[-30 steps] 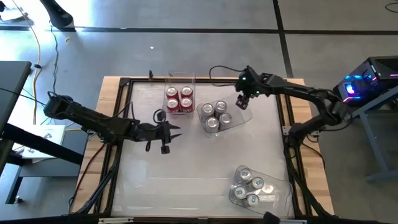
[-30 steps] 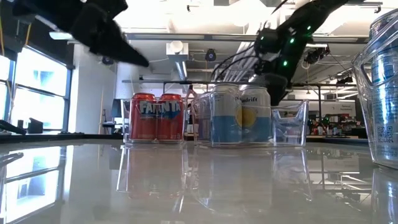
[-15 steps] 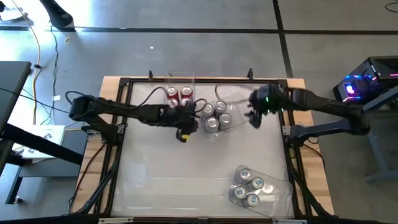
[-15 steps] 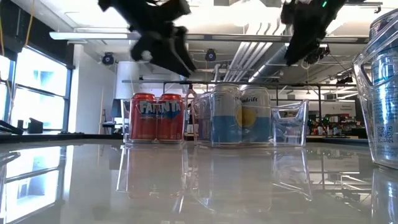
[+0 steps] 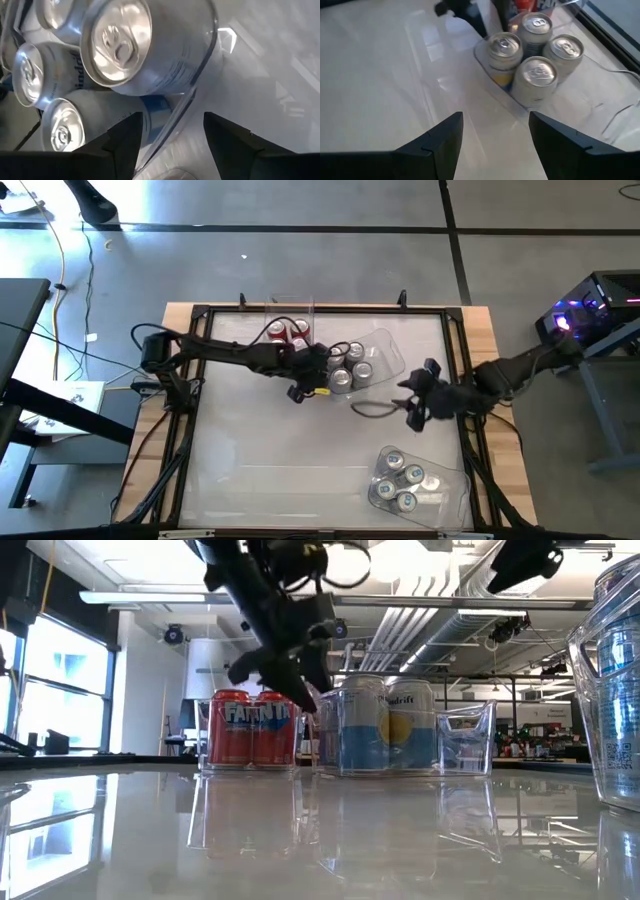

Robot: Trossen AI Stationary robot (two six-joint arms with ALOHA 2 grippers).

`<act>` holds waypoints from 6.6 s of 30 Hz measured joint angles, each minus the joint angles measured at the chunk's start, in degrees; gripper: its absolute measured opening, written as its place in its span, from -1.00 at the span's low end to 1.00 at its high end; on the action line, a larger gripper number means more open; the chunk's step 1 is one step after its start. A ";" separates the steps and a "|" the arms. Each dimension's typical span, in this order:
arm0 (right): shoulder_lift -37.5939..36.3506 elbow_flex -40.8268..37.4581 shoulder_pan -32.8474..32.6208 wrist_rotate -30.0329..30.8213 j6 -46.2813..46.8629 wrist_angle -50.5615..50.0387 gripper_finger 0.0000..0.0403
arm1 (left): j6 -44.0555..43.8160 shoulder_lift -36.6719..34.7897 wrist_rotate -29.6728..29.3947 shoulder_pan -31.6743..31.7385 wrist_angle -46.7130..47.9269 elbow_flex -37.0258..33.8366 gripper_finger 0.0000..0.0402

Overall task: Sort soda cans
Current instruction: Move the top right transparent bin to the top middle of the table, then move the bottom transparent bin to the top middle of the table

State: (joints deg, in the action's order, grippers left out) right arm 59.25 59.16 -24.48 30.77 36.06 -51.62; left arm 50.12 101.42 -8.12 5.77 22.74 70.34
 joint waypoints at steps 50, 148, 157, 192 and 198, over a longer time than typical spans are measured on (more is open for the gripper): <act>9.35 0.00 -11.31 8.28 10.50 1.73 0.11 | -24.70 1.52 -4.63 -1.93 -3.93 -0.13 -0.93; 9.35 0.02 -11.29 13.24 5.95 1.19 0.11 | -81.54 -34.25 -14.08 -0.58 27.36 -31.13 -0.97; 9.35 0.02 -11.29 13.22 6.10 1.46 0.11 | -71.37 -32.82 -20.23 5.18 7.58 -38.37 -1.00; 9.39 3.23 -22.61 -7.46 14.16 9.21 0.10 | -68.11 -47.30 -19.46 -8.18 5.82 -39.30 -1.00; 9.38 5.31 -32.82 -7.98 38.51 -0.81 0.09 | -71.42 -46.76 -25.54 -14.02 5.62 -39.30 -1.00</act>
State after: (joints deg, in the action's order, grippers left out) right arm 68.63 64.46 -57.30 22.79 74.57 -52.42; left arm -21.29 54.66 -33.66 -8.25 28.36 31.05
